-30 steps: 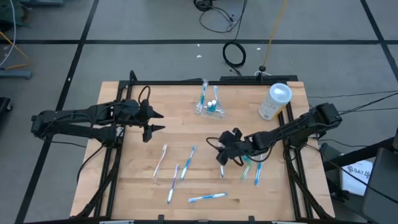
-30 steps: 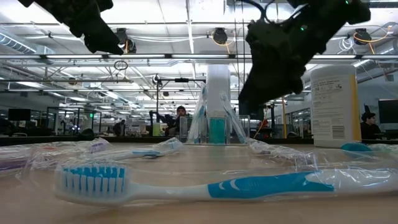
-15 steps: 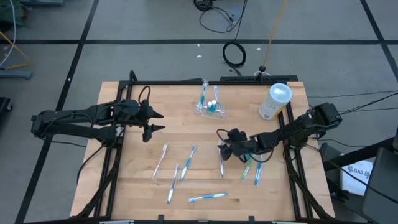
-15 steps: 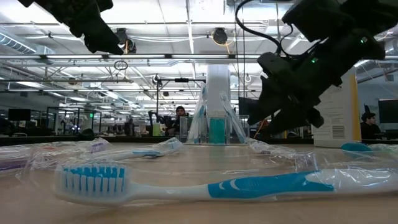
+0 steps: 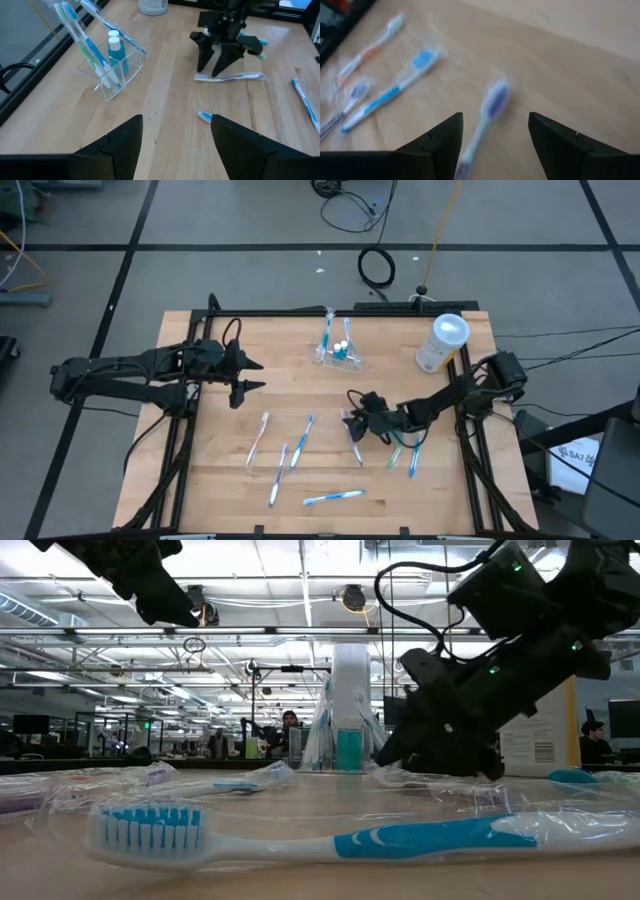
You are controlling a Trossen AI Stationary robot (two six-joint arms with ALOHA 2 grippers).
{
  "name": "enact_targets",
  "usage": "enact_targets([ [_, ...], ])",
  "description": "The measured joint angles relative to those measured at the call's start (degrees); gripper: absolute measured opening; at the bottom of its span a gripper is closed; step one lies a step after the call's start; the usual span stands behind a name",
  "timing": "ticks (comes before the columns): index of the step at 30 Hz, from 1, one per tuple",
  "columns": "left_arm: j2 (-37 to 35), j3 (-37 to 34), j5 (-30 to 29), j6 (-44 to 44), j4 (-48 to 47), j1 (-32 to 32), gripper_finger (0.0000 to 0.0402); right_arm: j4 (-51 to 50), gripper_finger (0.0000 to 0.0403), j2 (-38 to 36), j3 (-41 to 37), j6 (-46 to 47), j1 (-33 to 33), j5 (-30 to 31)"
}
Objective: Pick & Place toothbrushing station
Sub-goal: Put the right purple toothbrush into the right section of the transparent organizer
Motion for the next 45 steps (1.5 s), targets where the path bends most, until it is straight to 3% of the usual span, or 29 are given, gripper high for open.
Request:
enact_targets([
  [10, 0.0, 0.0, 0.0, 0.1, 0.0, 0.0, 0.0239, 1.1, 0.0206, 2.1, 0.9, -12.4, 0.0, -0.4],
  [21, 0.0, 0.0, 0.0, 0.2, 0.0, 0.0, 0.0239, 0.8, 0.0082, 2.2, 1.3, -12.1, -0.1, -0.6],
  [27, 0.0, 0.0, 0.0, 0.6, 0.0, 0.0, 0.0239, 6.2, 0.0015, 2.0, 1.2, -13.6, -0.3, -2.6],
  [33, 0.0, 0.0, 0.0, 1.6, 0.0, 0.0, 0.0239, 11.7, 0.0006, -3.2, 1.2, -20.1, -2.5, -1.2],
  [38, 0.0, 0.0, 0.0, 1.7, 0.0, 0.0, 0.0239, 20.2, 0.0002, -10.2, 1.2, -35.1, -4.9, 5.7],
  [42, 0.0, 0.0, 0.0, 1.7, 0.0, 0.0, 0.0239, 31.4, 0.0001, -14.5, 1.2, -56.1, -7.4, 11.3],
  [45, 0.0, 0.0, 0.0, 3.1, 0.0, 0.0, 0.0239, 41.8, 0.0001, -15.3, 1.3, -72.3, -10.2, 10.7],
])
